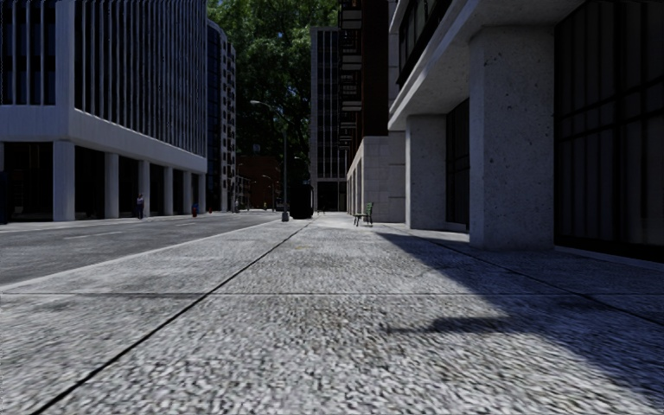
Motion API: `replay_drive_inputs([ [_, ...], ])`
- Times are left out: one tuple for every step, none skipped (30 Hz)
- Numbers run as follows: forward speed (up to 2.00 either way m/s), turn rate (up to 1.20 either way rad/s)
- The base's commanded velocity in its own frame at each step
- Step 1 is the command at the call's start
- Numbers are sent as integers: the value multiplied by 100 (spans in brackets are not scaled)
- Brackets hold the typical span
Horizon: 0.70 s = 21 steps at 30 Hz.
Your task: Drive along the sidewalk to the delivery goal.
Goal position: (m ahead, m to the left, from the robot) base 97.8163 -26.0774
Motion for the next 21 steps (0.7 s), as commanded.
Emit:
replay_drive_inputs([
  [200, 0],
  [200, 0],
  [200, 0],
  [200, 0],
  [200, 0],
  [200, 0],
  [200, 0],
  [200, 0],
  [200, 0],
  [200, 0],
  [200, 0],
  [200, 0],
  [200, 0],
  [200, 0],
  [200, 0],
  [200, 0],
  [200, 0],
  [200, 0],
  [200, 0],
  [200, 0],
  [200, 0],
])
